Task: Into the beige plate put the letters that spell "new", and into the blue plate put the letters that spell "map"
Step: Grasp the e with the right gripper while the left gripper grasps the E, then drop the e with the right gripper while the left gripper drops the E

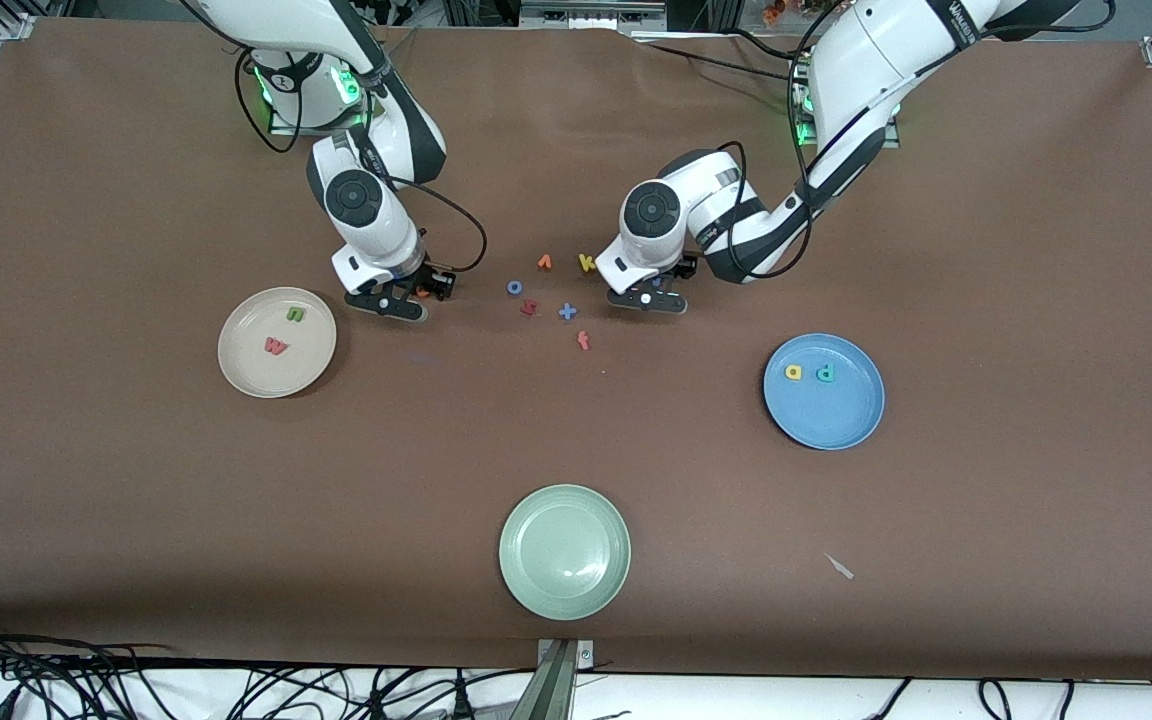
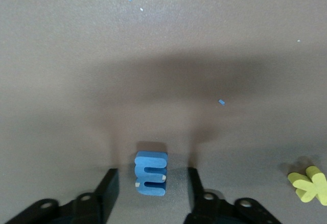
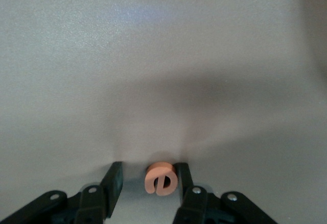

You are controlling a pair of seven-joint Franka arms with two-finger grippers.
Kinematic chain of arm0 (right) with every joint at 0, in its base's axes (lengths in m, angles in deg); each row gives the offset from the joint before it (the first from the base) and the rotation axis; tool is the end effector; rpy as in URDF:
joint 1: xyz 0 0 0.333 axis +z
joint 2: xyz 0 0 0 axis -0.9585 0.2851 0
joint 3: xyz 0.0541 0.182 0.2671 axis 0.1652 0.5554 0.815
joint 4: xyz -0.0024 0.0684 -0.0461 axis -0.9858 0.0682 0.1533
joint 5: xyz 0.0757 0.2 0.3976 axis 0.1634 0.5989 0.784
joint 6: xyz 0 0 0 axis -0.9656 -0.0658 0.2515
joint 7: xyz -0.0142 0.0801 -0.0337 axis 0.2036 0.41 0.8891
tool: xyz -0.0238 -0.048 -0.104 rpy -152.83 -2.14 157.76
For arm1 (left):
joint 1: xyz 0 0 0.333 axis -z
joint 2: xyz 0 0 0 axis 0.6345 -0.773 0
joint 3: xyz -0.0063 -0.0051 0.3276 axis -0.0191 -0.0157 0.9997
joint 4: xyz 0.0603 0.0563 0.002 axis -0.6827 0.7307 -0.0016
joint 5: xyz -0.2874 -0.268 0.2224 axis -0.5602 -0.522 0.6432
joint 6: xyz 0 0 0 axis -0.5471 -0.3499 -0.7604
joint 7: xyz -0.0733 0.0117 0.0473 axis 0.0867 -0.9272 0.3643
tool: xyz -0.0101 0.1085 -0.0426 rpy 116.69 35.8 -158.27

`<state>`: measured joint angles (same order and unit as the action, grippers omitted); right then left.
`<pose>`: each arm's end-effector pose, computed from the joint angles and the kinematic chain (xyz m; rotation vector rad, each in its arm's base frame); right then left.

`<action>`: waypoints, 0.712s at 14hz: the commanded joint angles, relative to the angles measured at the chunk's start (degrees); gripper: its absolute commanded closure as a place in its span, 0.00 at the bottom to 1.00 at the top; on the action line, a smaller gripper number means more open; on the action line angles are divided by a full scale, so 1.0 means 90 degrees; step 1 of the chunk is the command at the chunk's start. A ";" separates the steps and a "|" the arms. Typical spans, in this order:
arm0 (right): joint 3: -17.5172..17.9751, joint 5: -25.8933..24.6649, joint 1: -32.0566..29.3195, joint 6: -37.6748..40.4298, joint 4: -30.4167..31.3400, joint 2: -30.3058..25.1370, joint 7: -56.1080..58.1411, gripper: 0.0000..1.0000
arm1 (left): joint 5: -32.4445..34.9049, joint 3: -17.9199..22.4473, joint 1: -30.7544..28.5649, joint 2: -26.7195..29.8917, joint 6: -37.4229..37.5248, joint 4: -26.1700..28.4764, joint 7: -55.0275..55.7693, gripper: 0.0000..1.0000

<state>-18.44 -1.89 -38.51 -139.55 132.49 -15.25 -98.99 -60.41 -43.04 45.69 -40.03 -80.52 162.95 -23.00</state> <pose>0.4521 0.2743 0.1196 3.1197 -0.3436 -0.1137 0.4263 -0.4418 0.1221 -3.0335 0.2074 0.3958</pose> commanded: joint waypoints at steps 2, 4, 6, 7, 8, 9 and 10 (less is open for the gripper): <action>-0.0007 -0.0027 0.0036 -0.0065 0.0036 -0.0003 0.0070 0.66 | 0.0167 -0.0049 -0.0076 0.0004 0.0085 -0.0084 0.0027 1.00; -0.0007 -0.0027 0.0036 -0.0065 0.0036 -0.0013 0.0090 0.80 | 0.0167 -0.0049 -0.0125 0.0043 0.0105 -0.0103 0.0046 1.00; -0.0007 -0.0027 0.0036 -0.0026 0.0036 -0.0052 0.0100 0.88 | 0.0157 -0.0059 -0.0145 0.0188 0.0745 -0.0365 0.0046 1.00; -0.0007 -0.0027 0.0036 -0.0006 0.0017 -0.0091 0.0129 0.93 | 0.0157 -0.0069 -0.0096 0.0257 0.1243 -0.0647 0.0027 1.00; -0.0017 -0.0037 0.0036 0.0061 -0.0012 -0.0207 0.0274 0.95 | 0.0137 -0.0069 -0.0067 0.0297 0.1663 -0.0960 0.0027 1.00; -0.0075 -0.0027 0.0026 0.0400 -0.0042 -0.0353 0.0566 0.98 | 0.0137 -0.0069 -0.0066 0.0297 0.1987 -0.1224 0.0027 1.00; -0.0317 -0.0027 0.0016 0.0810 -0.0110 -0.0480 0.0926 0.98 | 0.0137 -0.0069 -0.0076 0.0287 0.2251 -0.1449 -0.0041 1.00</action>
<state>-18.74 -1.91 -38.48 -137.84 131.93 -16.19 -95.64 -60.41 -43.38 44.68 -38.60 -65.90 153.99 -23.03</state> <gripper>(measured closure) 0.722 0.736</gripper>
